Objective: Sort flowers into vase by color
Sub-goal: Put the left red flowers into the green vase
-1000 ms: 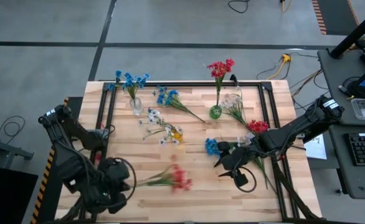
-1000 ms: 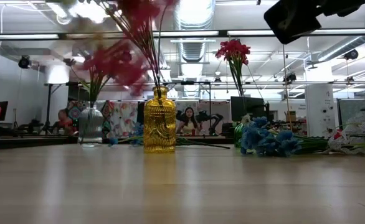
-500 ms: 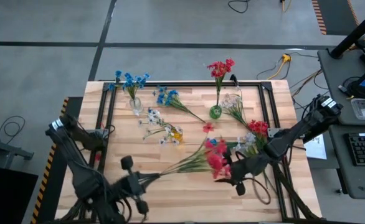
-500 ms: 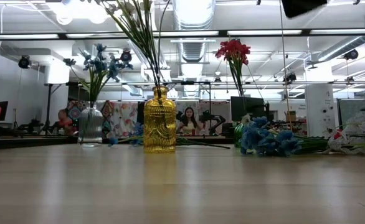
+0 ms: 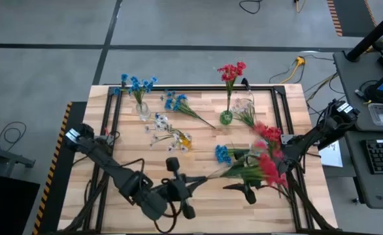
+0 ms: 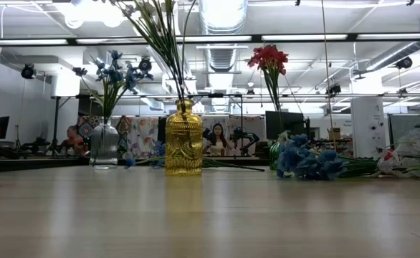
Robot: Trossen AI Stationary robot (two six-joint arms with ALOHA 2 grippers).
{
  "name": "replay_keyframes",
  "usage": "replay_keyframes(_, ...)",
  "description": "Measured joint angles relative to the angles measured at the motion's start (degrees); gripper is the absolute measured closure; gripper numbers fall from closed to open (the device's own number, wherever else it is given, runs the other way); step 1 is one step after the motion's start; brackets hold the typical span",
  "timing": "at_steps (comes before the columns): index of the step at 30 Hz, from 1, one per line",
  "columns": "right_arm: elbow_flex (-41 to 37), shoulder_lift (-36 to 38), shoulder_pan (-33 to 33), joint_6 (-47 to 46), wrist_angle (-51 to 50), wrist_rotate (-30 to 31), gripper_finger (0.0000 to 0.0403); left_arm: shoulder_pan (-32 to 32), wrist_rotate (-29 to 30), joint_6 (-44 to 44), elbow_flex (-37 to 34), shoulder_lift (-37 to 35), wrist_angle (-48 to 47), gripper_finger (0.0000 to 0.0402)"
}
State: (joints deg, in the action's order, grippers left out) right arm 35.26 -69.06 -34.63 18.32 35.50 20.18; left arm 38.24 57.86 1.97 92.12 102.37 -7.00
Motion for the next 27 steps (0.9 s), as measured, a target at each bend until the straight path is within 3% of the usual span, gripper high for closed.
replay_keyframes(4, -1.36, -0.06, 0.0, -2.35, 1.72, -0.02, 0.0216, -1.07, -2.13, -5.38, -0.68, 1.41, 6.77, 0.0401)
replay_keyframes(8, -6.18, -0.07, 0.0, -3.9, 8.78, -0.07, 0.0221, -1.51, -3.22, -12.14, -1.55, 3.32, 17.79, 0.0401)
replay_keyframes(13, -12.99, -0.1, 0.02, -4.87, 19.84, 0.23, 0.0229, -1.89, -4.72, -15.03, -3.86, 5.62, 24.81, 0.0401)
replay_keyframes(18, -16.24, -0.12, 0.04, -4.66, 26.52, 0.7, 0.0236, -2.76, -4.96, -15.0, -9.32, 5.84, 33.55, 0.0401)
replay_keyframes(23, -16.67, -0.15, 0.04, -5.54, 26.86, 0.75, 0.0243, -2.71, -5.79, -15.65, -16.78, 4.12, 44.26, 0.0401)
replay_keyframes(27, -14.71, -0.15, 0.08, -5.59, 26.91, 0.79, 0.0247, -3.09, -10.74, -16.48, -23.79, 2.84, 56.49, 0.0401)
